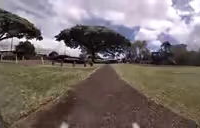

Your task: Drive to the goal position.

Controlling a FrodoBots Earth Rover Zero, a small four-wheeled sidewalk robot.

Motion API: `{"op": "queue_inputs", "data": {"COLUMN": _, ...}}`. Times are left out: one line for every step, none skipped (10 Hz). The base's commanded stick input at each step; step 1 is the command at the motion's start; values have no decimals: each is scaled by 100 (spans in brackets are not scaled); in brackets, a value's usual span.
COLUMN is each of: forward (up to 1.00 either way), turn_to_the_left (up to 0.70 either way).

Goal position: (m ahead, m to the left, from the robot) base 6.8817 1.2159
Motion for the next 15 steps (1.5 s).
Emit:
{"op": "queue_inputs", "data": {"forward": 85, "turn_to_the_left": 0}}
{"op": "queue_inputs", "data": {"forward": 85, "turn_to_the_left": 0}}
{"op": "queue_inputs", "data": {"forward": 85, "turn_to_the_left": 0}}
{"op": "queue_inputs", "data": {"forward": 85, "turn_to_the_left": 0}}
{"op": "queue_inputs", "data": {"forward": 85, "turn_to_the_left": 0}}
{"op": "queue_inputs", "data": {"forward": 85, "turn_to_the_left": 0}}
{"op": "queue_inputs", "data": {"forward": 85, "turn_to_the_left": 0}}
{"op": "queue_inputs", "data": {"forward": 85, "turn_to_the_left": 0}}
{"op": "queue_inputs", "data": {"forward": 85, "turn_to_the_left": 0}}
{"op": "queue_inputs", "data": {"forward": 85, "turn_to_the_left": 0}}
{"op": "queue_inputs", "data": {"forward": 85, "turn_to_the_left": 0}}
{"op": "queue_inputs", "data": {"forward": 85, "turn_to_the_left": 0}}
{"op": "queue_inputs", "data": {"forward": 85, "turn_to_the_left": 0}}
{"op": "queue_inputs", "data": {"forward": 85, "turn_to_the_left": 0}}
{"op": "queue_inputs", "data": {"forward": 85, "turn_to_the_left": 0}}
